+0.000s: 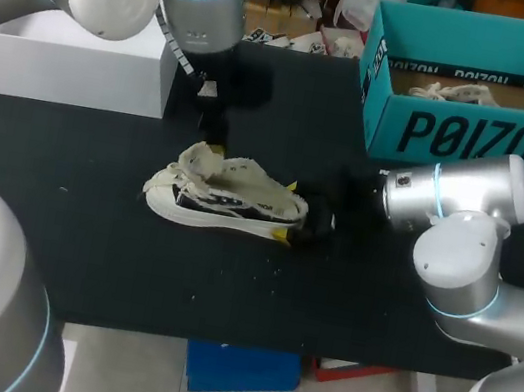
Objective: Take the shoe out of the shoebox, open the shoe tongue, remove and reinsert the insole, then place the shoe into the shoebox
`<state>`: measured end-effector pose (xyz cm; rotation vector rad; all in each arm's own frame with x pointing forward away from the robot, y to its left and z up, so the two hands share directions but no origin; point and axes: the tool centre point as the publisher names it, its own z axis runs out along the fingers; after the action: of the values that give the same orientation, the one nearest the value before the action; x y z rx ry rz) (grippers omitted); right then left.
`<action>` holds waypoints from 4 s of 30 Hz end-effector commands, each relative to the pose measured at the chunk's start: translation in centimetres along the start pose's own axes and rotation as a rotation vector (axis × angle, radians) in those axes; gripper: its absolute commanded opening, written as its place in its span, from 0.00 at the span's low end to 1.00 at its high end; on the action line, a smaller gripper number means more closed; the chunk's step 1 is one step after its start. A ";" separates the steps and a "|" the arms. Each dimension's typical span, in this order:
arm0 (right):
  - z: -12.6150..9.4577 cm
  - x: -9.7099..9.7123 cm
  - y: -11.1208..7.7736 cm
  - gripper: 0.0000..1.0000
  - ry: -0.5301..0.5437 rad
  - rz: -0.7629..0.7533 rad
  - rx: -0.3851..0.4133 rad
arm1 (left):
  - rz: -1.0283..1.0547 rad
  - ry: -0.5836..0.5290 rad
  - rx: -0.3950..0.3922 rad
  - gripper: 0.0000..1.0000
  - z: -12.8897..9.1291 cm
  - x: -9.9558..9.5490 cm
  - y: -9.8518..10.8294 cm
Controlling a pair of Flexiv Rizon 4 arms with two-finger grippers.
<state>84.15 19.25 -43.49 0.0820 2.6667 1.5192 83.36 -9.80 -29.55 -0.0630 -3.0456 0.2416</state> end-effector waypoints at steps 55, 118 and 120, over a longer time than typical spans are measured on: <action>0.0 -0.1 -0.2 0.00 0.000 0.001 0.001 | 0.085 0.213 0.025 0.00 11.8 1.1 -3.5; 0.0 -0.1 -0.2 0.00 0.000 0.001 0.001 | -0.059 -0.569 -0.268 0.18 12.7 -1.7 2.2; 0.0 -0.1 -0.2 0.00 0.000 0.001 0.001 | -0.059 -0.602 -0.252 0.18 12.4 -2.0 2.3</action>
<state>84.15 19.37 -43.47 0.0808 2.6655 1.5207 84.32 -11.06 -41.93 0.1133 -3.5497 -0.2015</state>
